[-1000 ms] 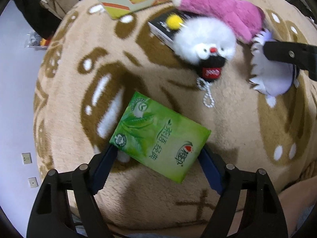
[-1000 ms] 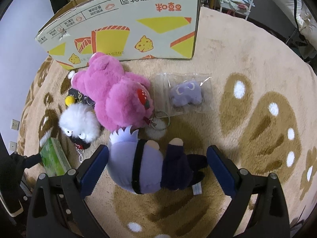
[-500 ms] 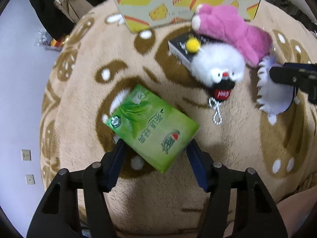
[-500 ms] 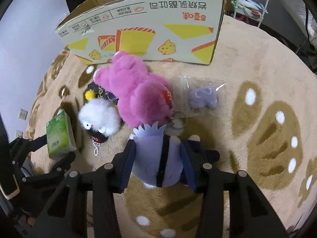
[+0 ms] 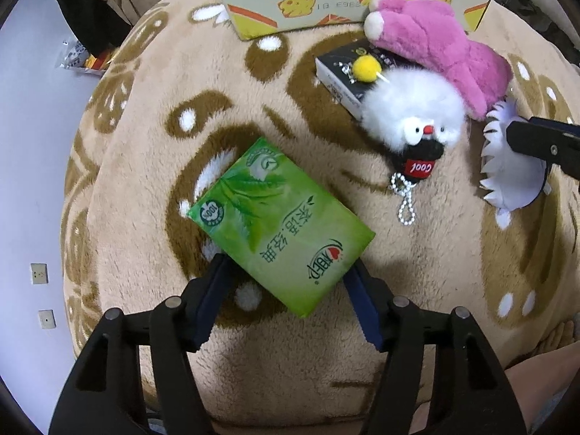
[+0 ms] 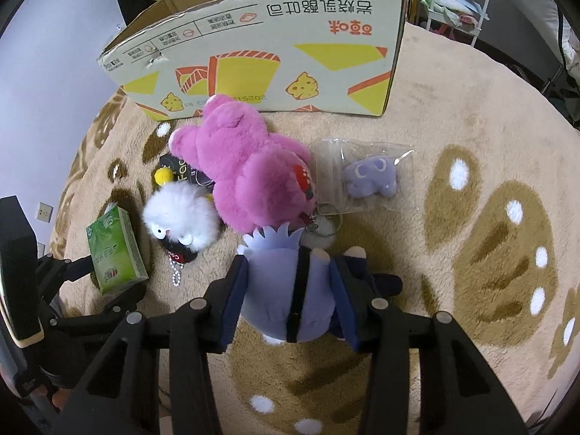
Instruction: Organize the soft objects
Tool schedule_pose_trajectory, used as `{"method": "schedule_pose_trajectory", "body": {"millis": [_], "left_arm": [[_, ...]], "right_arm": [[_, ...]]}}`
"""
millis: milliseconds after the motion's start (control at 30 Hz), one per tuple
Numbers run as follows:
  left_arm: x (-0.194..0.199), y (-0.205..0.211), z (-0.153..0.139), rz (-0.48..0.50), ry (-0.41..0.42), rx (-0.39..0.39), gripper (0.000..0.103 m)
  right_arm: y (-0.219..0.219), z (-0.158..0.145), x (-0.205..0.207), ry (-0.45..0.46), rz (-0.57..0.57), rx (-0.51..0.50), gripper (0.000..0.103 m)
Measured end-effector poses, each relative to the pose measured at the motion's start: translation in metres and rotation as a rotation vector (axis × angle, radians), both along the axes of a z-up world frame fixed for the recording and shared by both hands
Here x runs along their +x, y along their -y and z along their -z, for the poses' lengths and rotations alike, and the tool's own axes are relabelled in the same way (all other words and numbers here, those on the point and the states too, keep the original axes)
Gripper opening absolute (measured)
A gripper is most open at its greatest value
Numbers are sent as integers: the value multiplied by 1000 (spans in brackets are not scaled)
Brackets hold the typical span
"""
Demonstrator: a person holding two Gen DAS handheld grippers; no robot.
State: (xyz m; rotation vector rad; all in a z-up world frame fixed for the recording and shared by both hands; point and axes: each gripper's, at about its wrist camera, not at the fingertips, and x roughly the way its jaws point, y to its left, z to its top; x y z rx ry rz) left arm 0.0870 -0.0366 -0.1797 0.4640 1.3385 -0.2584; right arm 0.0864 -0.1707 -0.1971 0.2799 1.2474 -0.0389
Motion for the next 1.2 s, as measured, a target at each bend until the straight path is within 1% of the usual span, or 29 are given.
{"method": "schedule_pose_trajectory", "body": {"millis": [100,167,267,367,400,567,700,767,833,933,1067,1133,1200], "left_arm": [[4,0,-2,9,30,-5,75],[4,1,-4,7,35,-11,76],[6,1,-7,-3,31,-47,78],[5,2,-12,-1,59,-61,89],[5,2,-14,-1,67,-63,90],[12,1,-14,-20,52,-106,91],[16,5,-6,-14,38,-87,91],[15,6,-4,-1,40,-74,87],[14,7,-3,13,44,-68,86],[11,8,-5,20,46,-78,85],[10,5,-11,-1,83,-85,85],[10,2,-15,-19,93,-102,85],[10,0,-18,-33,106,-103,85]], "right_arm": [[0,0,0,0,2,3,49],[1,0,0,-1,3,5,49],[1,0,0,-1,4,5,49],[2,0,1,-2,5,7,49],[2,1,1,-2,5,7,49],[2,1,1,-3,3,4,49],[2,1,2,-4,-1,0,49],[2,0,2,-4,-5,-4,49],[-1,-1,1,-3,-12,-14,50],[-8,-2,2,-5,-41,-43,48],[-12,-3,1,5,-52,-63,44],[-12,-4,0,12,-47,-58,43],[-11,-6,-1,20,-39,-51,43]]}}
